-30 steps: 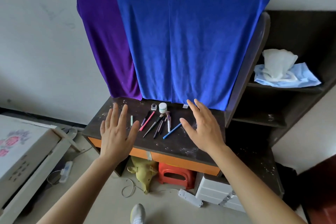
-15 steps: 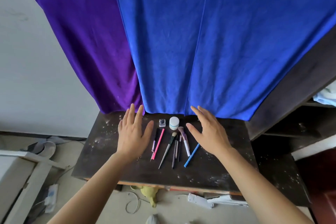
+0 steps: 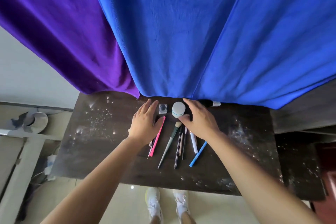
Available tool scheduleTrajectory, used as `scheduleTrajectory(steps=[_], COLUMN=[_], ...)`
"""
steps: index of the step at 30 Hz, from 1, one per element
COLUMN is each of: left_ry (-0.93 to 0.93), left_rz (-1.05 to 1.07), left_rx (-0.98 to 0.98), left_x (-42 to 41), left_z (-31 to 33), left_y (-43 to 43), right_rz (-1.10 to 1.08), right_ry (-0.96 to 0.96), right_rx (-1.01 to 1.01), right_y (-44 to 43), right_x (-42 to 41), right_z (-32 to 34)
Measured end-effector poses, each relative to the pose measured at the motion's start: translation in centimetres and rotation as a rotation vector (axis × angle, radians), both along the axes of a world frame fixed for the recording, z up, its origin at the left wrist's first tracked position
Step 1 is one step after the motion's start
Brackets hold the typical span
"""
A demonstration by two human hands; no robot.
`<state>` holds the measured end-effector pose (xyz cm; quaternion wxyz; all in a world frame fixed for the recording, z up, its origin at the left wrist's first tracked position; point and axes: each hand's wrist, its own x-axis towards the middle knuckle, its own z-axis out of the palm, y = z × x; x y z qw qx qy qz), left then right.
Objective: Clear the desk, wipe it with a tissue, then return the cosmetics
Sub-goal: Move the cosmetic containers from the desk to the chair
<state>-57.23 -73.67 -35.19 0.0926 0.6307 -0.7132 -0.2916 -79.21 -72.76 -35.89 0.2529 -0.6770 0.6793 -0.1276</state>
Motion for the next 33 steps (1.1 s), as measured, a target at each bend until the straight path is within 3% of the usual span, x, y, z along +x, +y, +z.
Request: scheduleTrajectory(steps=[7, 15, 23, 33], left_ry=[0.127, 0.168, 0.412, 0.621], left_rz=[0.077, 0.118, 0.250, -0.087], left_rx=[-0.026, -0.147, -0.147, -0.425], left_x=[-1.8, -2.2, -1.5, -4.9], left_z=[-4.9, -6.2, 3.2, 16.3], left_y=[-3.0, -2.5, -0.4, 0.6], right_rz=[-0.017, -0.048, -0.169, -0.417], right_ry=[0.024, 0.074, -0.053, -0.005], right_rx=[0.024, -0.155, -0.426, -0.707], right_y=[-1.7, -1.3, 2.3, 8.6], right_x=[1.0, 1.4, -1.3, -6.0], right_z=[-4.8, -5.5, 2.6, 15.4])
